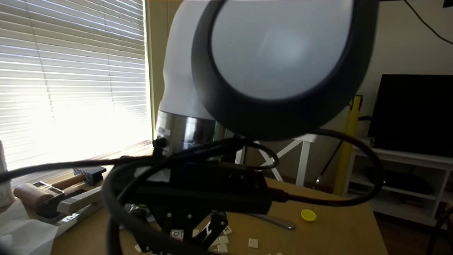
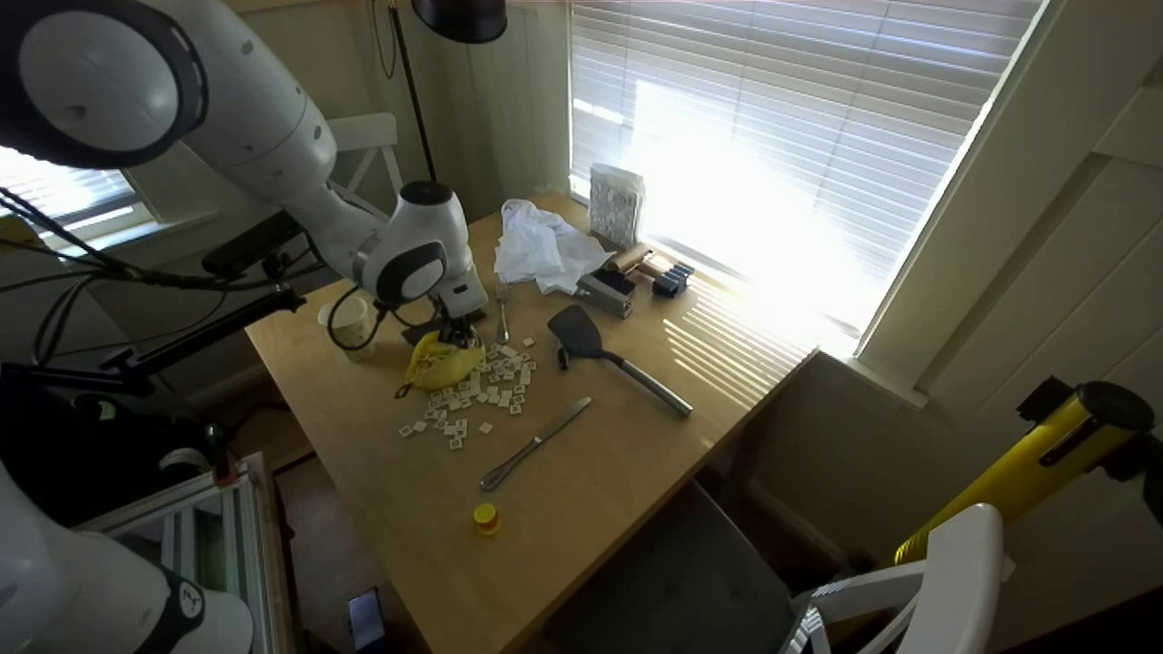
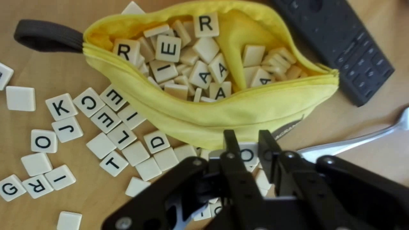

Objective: Put one letter block inside the yellow bag

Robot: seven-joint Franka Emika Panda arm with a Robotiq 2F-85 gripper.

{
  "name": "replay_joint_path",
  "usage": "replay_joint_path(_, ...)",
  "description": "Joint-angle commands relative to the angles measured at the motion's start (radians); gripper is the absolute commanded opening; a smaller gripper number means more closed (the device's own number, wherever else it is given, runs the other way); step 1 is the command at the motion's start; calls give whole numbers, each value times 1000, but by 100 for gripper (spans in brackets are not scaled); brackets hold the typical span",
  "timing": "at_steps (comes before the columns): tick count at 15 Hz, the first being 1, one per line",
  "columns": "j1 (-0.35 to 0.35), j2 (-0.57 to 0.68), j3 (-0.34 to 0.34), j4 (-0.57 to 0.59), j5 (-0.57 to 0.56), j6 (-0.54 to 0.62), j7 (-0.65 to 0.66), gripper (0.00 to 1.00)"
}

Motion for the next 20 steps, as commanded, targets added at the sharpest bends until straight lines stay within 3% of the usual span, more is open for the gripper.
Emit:
replay_joint_path(1, -157, -68, 166, -42, 125, -54, -191, 5)
replay_joint_path(9, -188, -52, 175, -13, 220, -296, -341, 5)
replay_joint_path(16, -188, -8, 178, 18, 334, -361, -403, 5)
replay_joint_path(17, -181, 0, 173, 19, 343, -350, -393, 47)
replay_joint_path(18, -183, 7, 176, 20, 361, -340, -400, 47)
replay_joint_path(20, -185, 20, 180, 26, 390, -316, -411, 60)
